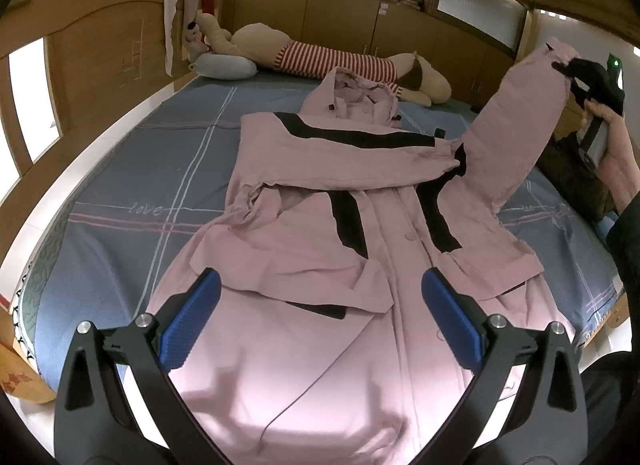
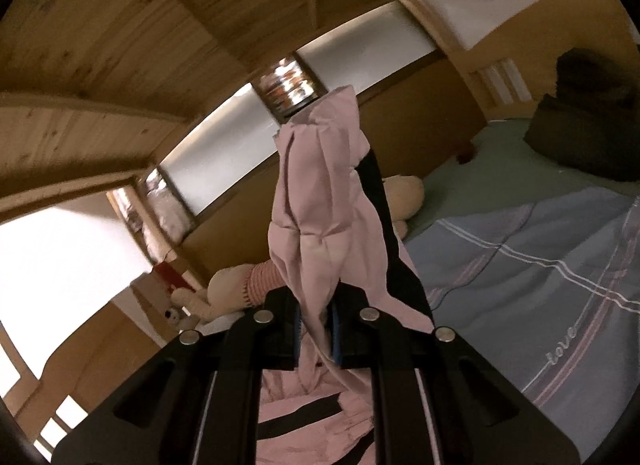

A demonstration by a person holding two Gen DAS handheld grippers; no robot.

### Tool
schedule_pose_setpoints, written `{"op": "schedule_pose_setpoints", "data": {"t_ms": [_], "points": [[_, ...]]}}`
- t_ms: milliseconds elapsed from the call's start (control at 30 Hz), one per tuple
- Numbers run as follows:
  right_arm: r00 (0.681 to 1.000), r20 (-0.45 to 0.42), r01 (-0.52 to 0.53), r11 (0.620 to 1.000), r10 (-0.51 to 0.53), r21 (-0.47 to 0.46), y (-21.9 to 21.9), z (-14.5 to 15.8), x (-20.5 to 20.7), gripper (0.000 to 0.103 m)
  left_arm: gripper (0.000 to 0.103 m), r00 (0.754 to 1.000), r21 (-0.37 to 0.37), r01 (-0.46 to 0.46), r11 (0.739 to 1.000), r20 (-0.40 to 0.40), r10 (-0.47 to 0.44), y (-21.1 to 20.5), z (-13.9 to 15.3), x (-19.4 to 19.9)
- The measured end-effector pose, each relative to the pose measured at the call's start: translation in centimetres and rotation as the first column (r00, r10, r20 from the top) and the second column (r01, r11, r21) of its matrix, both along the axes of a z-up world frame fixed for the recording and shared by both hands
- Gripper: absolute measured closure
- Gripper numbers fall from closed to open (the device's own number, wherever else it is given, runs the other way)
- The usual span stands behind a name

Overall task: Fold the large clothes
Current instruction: 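Lift the gripped sleeve up off the bed with the right tool, then carry the sleeve across the jacket chest with the right tool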

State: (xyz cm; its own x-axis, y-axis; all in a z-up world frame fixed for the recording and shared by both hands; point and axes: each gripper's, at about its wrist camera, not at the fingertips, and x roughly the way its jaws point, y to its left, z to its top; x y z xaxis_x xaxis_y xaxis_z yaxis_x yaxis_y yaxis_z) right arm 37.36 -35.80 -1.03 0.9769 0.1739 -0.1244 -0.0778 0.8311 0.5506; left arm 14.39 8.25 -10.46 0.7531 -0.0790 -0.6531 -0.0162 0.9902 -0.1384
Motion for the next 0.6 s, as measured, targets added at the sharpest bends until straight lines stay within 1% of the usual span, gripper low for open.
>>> {"op": "schedule_pose_setpoints", "data": {"t_ms": [267,467,600], "points": [[0.995,-0.003,-0.099,0.991,0.099,-0.087,6.4,0.6,0.4,0.091,0.002,1.000,0.010,0.001,1.000,-0.001,-0.001,-0.2,-0.1,0.1],[0.986,-0.026,-0.166,0.973,0.164,-0.161,11.8,-0.3,0.6,0.091,0.002,1.000,0.009,0.001,1.000,-0.005,0.000,-0.1,-0.3,0.0],[0.978,-0.052,-0.209,0.950,0.203,-0.230,16.0,-1.4,1.0,0.091,0.002,1.000,0.011,0.003,1.000,-0.010,-0.003,0.1,-0.5,-0.1]]}}
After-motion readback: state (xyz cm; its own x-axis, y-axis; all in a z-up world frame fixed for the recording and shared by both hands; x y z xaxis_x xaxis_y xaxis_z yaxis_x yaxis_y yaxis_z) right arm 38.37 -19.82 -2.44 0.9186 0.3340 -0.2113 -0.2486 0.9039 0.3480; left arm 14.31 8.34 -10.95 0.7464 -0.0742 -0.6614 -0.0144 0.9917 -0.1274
